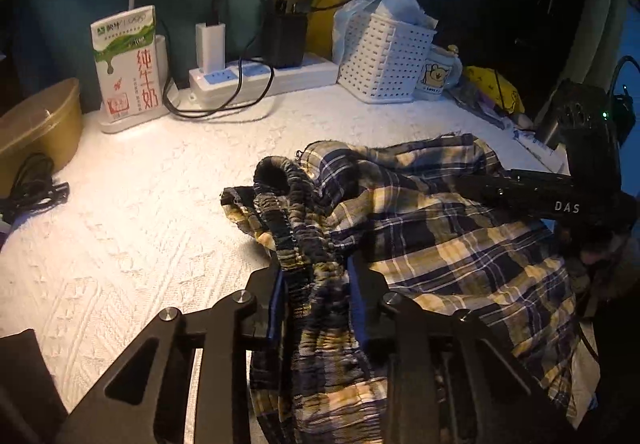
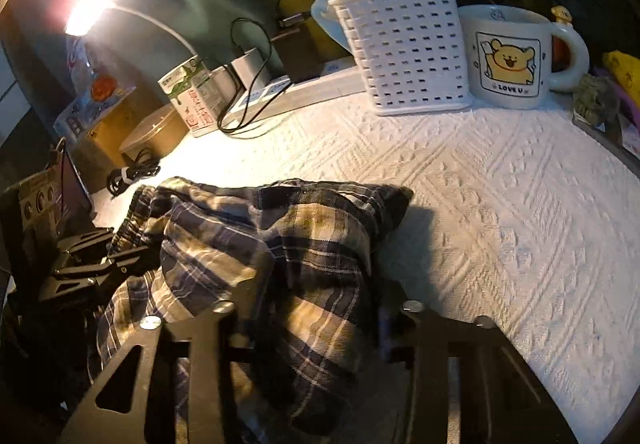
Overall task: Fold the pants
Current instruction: 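Lift the folded pants by the waistband with both grippers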
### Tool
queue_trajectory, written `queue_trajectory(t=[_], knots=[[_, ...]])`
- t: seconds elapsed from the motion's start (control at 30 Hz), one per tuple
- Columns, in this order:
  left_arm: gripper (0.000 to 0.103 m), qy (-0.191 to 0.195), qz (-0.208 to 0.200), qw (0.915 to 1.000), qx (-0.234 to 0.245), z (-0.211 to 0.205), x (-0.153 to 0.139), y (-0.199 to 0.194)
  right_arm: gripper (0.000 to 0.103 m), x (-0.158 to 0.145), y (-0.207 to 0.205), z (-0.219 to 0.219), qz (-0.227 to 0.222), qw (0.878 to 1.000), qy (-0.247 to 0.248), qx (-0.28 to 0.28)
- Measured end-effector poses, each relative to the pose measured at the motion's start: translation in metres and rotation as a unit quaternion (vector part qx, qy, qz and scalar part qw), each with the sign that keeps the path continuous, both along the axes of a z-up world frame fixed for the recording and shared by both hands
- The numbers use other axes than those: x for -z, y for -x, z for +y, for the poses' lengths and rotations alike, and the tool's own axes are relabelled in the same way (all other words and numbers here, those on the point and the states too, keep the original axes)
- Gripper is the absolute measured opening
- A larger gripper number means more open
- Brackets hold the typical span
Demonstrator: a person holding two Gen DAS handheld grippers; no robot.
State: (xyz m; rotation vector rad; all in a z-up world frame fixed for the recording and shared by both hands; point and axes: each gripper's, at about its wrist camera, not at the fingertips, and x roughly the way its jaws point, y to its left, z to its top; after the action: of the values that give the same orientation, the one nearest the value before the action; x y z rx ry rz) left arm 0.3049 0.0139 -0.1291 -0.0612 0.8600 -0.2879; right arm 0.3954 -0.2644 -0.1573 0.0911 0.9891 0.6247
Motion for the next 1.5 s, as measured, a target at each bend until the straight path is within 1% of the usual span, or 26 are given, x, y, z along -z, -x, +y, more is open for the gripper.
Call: queue_trajectory(t=[0.07, 0.1, 0.2, 0.33, 0.47, 0.57, 0.73, 0.9, 1.03, 1.13, 1.27, 1.4, 1.5], knots=[[0.024, -0.020, -0.025, 0.9995, 0.003, -0.006, -0.008, 0.008, 0.025, -0.004, 0.005, 0.004, -0.014, 1.000, 0.005, -0.005], [0.023, -0.024, -0.033, 0.9991, 0.006, -0.008, -0.012, 0.012, 0.022, -0.007, 0.008, 0.006, -0.022, 1.000, 0.013, -0.003], [0.023, -0.037, -0.065, 0.9972, 0.012, -0.014, -0.030, 0.025, 0.019, -0.019, 0.020, 0.012, -0.047, 0.999, 0.024, 0.008], [0.023, -0.051, -0.099, 0.9938, 0.011, -0.016, -0.054, 0.044, 0.018, -0.049, 0.041, 0.016, -0.091, 0.995, 0.031, 0.013], [0.023, -0.047, -0.139, 0.9892, 0.004, -0.015, -0.082, 0.068, 0.018, -0.082, 0.064, 0.018, -0.136, 0.990, 0.044, 0.011], [0.023, -0.044, -0.169, 0.9846, -0.002, -0.013, -0.102, 0.085, 0.018, -0.111, 0.085, 0.018, -0.171, 0.984, 0.045, 0.013], [0.023, -0.045, -0.221, 0.9743, -0.015, -0.008, -0.136, 0.118, 0.018, -0.154, 0.120, 0.022, -0.225, 0.973, 0.043, 0.013], [0.023, -0.046, -0.263, 0.9633, -0.027, 0.001, -0.163, 0.151, 0.018, -0.189, 0.154, 0.031, -0.269, 0.962, 0.037, 0.006], [0.023, -0.049, -0.292, 0.9544, -0.036, 0.011, -0.181, 0.176, 0.018, -0.208, 0.176, 0.038, -0.294, 0.955, 0.030, 0.001], [0.023, -0.050, -0.307, 0.9494, -0.041, 0.021, -0.192, 0.195, 0.018, -0.221, 0.193, 0.045, -0.310, 0.950, 0.023, -0.004], [0.023, -0.050, -0.323, 0.9429, -0.066, 0.040, -0.201, 0.219, 0.018, -0.234, 0.210, 0.061, -0.326, 0.945, 0.008, -0.015], [0.023, -0.049, -0.318, 0.9419, -0.096, 0.066, -0.202, 0.239, 0.018, -0.239, 0.227, 0.086, -0.337, 0.941, 0.002, -0.038], [0.023, -0.051, -0.313, 0.9422, -0.109, 0.081, -0.198, 0.255, 0.018, -0.236, 0.237, 0.107, -0.336, 0.940, -0.004, -0.057]])
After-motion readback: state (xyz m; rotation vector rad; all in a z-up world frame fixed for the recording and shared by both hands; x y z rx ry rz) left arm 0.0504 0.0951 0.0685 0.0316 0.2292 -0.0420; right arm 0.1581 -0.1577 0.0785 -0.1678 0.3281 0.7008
